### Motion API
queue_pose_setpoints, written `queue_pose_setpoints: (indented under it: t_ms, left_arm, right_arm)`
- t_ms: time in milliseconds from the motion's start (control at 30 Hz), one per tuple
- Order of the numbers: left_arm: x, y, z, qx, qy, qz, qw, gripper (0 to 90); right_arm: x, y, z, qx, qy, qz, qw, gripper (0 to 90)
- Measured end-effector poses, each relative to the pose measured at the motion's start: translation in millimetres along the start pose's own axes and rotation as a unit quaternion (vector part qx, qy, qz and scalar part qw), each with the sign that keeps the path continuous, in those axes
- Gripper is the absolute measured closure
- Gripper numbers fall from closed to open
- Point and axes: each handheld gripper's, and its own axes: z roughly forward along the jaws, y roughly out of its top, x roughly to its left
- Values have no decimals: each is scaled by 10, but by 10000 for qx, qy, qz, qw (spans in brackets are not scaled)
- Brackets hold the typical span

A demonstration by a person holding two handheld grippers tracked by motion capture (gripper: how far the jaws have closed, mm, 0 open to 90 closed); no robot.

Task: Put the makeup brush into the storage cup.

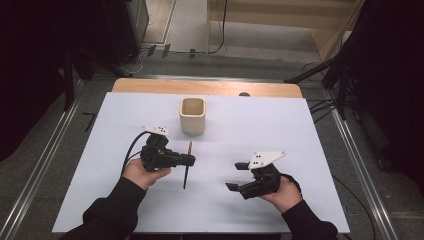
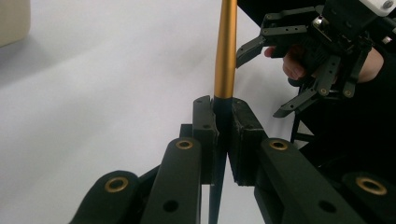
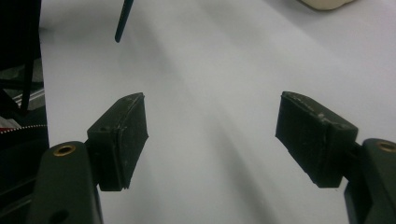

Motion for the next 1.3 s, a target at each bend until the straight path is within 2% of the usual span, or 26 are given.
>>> queue_pose_setpoints:
  t_ms: [167,333,1300]
  left_arm:
    - [10,1,-6,-26,-7,-30,10000,830]
    - [16,4,-23,-82,14,-27,10000,830]
    - [45,9,-91,-247,70,-106,9996,831]
  right_arm:
    - [-35,-55,-77,-5,-81,-16,10000,255]
    - [-66,-104,-143,-36,-138,91,9999,255]
    - [-152,-342,-390,-35,-332,295,9990,254]
